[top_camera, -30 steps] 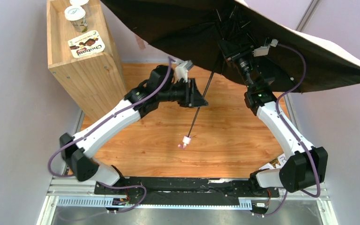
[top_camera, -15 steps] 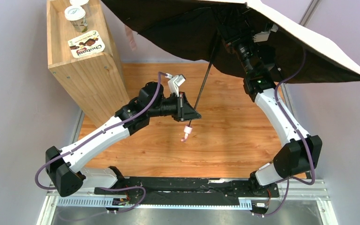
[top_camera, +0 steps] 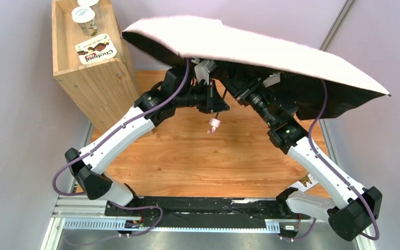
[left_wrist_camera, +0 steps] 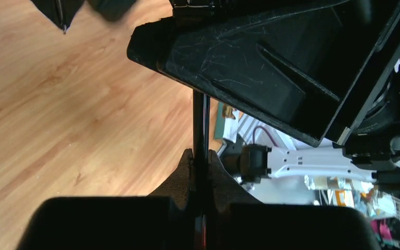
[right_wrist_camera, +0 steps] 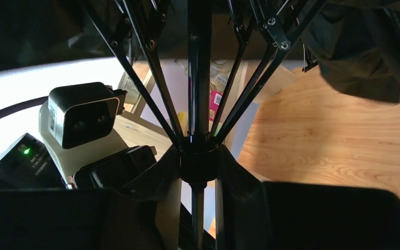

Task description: Put away the umbrella

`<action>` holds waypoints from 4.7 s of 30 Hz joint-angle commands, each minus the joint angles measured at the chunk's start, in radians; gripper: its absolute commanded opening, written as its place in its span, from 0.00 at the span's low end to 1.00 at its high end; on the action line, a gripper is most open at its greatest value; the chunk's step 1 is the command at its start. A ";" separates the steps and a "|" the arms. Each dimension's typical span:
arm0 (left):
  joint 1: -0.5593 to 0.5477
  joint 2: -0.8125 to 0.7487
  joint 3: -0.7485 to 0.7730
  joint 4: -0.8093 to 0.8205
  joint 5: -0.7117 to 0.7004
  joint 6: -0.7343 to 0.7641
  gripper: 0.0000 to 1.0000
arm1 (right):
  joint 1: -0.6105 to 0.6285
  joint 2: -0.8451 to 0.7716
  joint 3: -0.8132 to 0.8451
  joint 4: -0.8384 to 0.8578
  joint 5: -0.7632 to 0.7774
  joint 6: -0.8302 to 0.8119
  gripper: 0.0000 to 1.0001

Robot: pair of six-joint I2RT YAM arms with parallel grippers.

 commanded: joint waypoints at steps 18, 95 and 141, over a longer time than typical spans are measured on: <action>-0.001 -0.147 -0.318 0.353 0.032 -0.128 0.59 | -0.190 0.159 0.208 0.136 -0.124 0.210 0.00; 0.093 0.118 0.100 0.382 0.124 0.025 0.63 | -0.287 0.068 -0.121 0.129 -0.770 0.146 0.00; 0.241 -0.322 -0.412 0.973 0.500 -0.157 0.77 | -0.267 -0.189 -0.266 0.251 -1.046 -0.721 0.00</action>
